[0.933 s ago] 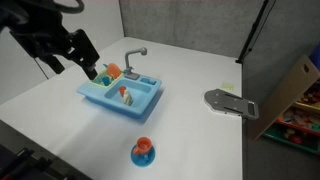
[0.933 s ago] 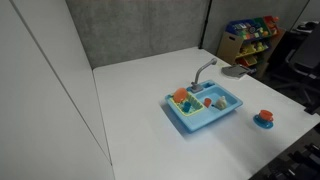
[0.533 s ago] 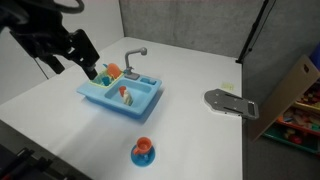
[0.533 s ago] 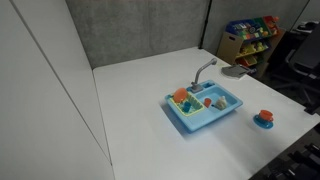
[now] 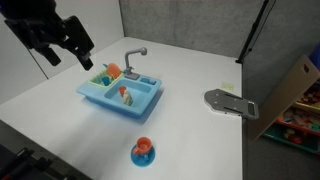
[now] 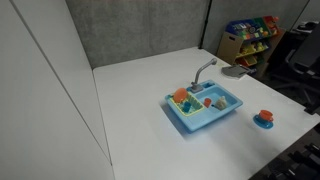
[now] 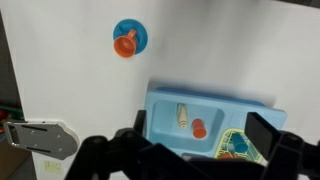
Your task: Remove the blue cup from the drying rack and put it on the sink
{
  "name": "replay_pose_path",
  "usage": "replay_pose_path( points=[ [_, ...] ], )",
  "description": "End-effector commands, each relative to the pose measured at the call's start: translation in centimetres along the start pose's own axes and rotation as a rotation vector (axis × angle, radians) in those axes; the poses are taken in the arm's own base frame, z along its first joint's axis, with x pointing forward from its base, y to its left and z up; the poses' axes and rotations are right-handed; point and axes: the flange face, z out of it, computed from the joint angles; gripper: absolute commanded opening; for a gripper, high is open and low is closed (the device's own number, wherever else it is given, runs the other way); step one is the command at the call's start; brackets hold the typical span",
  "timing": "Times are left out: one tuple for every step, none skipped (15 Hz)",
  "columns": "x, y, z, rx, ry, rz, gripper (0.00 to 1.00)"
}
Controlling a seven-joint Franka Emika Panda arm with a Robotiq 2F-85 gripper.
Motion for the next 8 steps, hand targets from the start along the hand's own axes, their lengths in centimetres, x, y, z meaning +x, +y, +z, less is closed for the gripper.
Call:
replay_pose_path(
  points=[
    [2.2,-1.8,-1.8,-0.029,-0.031,0.02,1.0],
    [2.8,-2.5,-2.2,-0.035,-0.039,0.025,1.0],
    [3.5,-3.2,-2.5,-0.044,-0.048,0.033,1.0],
    [4.1,-3.9,-2.8,-0.051,-0.054,0.034,1.0],
    [4.7,-4.6,-3.0,-0.058,-0.064,0.04,1.0],
    [5.4,-5.1,-3.1,-0.062,-0.075,0.045,1.0],
    [6.0,-5.6,-3.2,-0.063,-0.084,0.046,1.0],
    [6.7,-6.0,-3.2,-0.064,-0.095,0.05,1.0]
  ],
)
